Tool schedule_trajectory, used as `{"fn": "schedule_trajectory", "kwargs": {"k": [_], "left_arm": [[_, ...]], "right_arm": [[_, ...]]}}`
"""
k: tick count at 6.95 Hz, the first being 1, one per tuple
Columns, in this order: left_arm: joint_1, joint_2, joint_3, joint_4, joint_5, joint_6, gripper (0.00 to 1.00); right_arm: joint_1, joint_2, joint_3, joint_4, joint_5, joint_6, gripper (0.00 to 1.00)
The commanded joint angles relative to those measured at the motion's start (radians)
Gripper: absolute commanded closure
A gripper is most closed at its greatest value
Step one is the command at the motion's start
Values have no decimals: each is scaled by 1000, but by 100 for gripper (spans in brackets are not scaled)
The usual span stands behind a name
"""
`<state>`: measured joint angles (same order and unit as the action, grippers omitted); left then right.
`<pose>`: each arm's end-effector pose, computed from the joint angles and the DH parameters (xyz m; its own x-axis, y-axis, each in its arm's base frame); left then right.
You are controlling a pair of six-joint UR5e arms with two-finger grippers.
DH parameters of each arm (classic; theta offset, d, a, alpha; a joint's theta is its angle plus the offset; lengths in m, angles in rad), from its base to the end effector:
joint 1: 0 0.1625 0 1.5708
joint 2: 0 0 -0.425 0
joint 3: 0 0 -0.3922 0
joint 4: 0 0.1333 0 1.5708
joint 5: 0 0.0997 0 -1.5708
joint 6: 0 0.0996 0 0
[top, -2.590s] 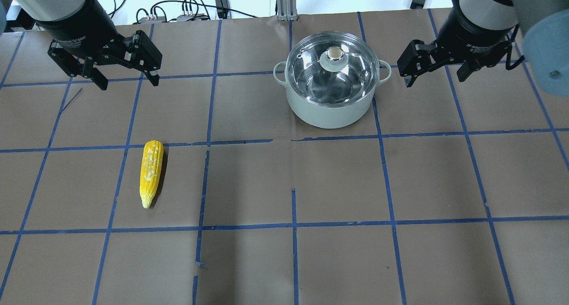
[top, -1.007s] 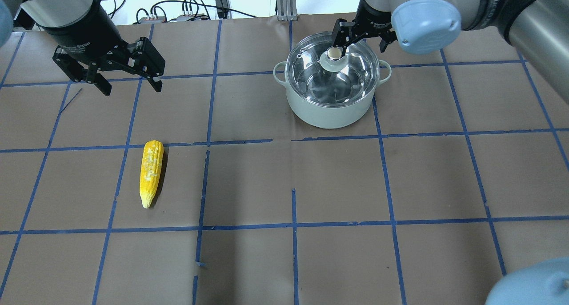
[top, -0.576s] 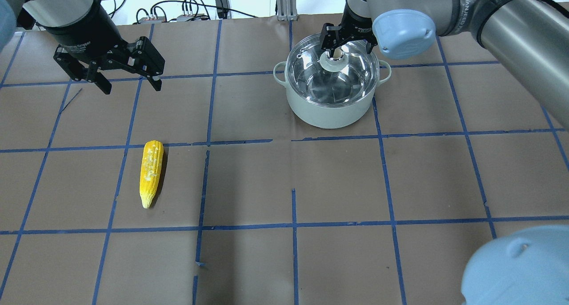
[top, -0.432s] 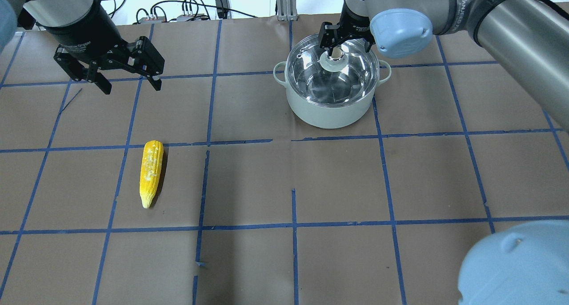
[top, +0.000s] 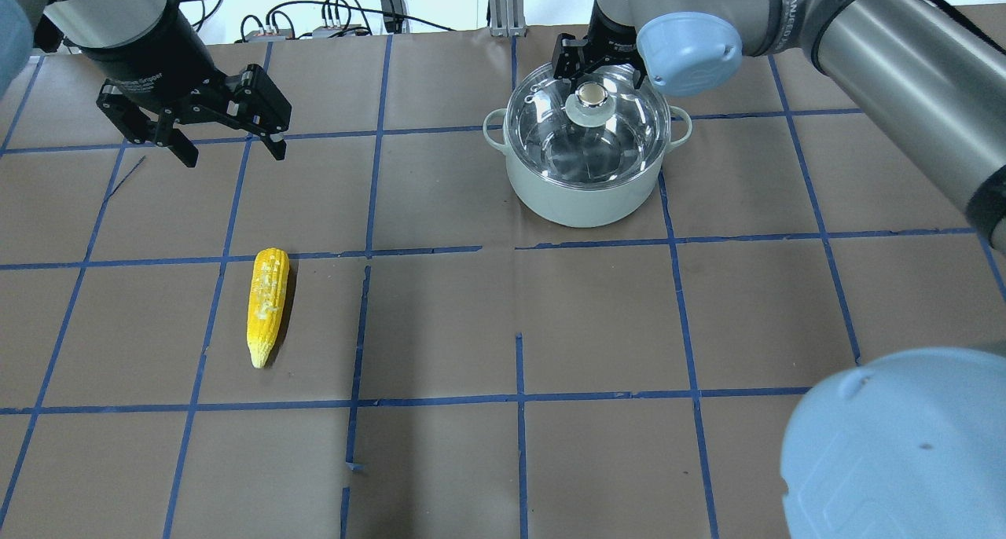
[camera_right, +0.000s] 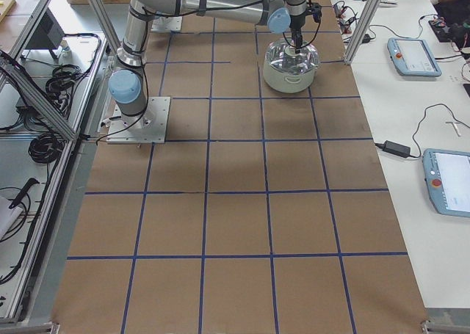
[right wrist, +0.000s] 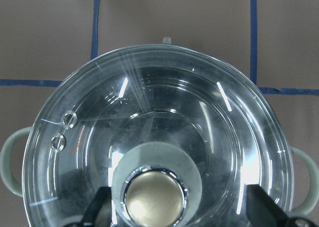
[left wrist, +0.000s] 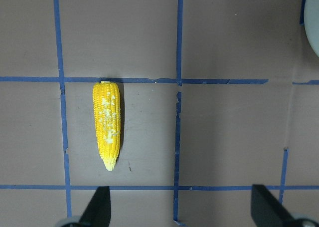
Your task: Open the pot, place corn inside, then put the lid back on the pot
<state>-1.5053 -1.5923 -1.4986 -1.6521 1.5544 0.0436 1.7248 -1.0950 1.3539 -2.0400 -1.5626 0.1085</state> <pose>-0.1021 -0.5052 0.5047 -0.9996 -0.0224 0.0177 -0.0219 0.9993 0.0299 0.2387 -0.6633 0.3633 -0.9983 -0.0495 -0.0306 -0.0422 0.9775 -0.2067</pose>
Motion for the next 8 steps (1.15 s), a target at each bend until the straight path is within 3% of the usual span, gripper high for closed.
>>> {"fn": "schedule_trajectory", "kwargs": {"k": [1, 5, 6, 8], "left_arm": [[0, 0, 0, 2, 0, 8, 0], [0, 0, 0, 2, 0, 9, 0], [0, 0, 0, 2, 0, 9, 0], [0, 0, 0, 2, 0, 9, 0]], "right_arm": [[2, 12, -6, 0, -2, 11, 8], [29, 13, 4, 12, -4, 22, 14], [29, 15, 4, 18, -4, 22, 33], [27, 17, 4, 18, -4, 20, 43]]}}
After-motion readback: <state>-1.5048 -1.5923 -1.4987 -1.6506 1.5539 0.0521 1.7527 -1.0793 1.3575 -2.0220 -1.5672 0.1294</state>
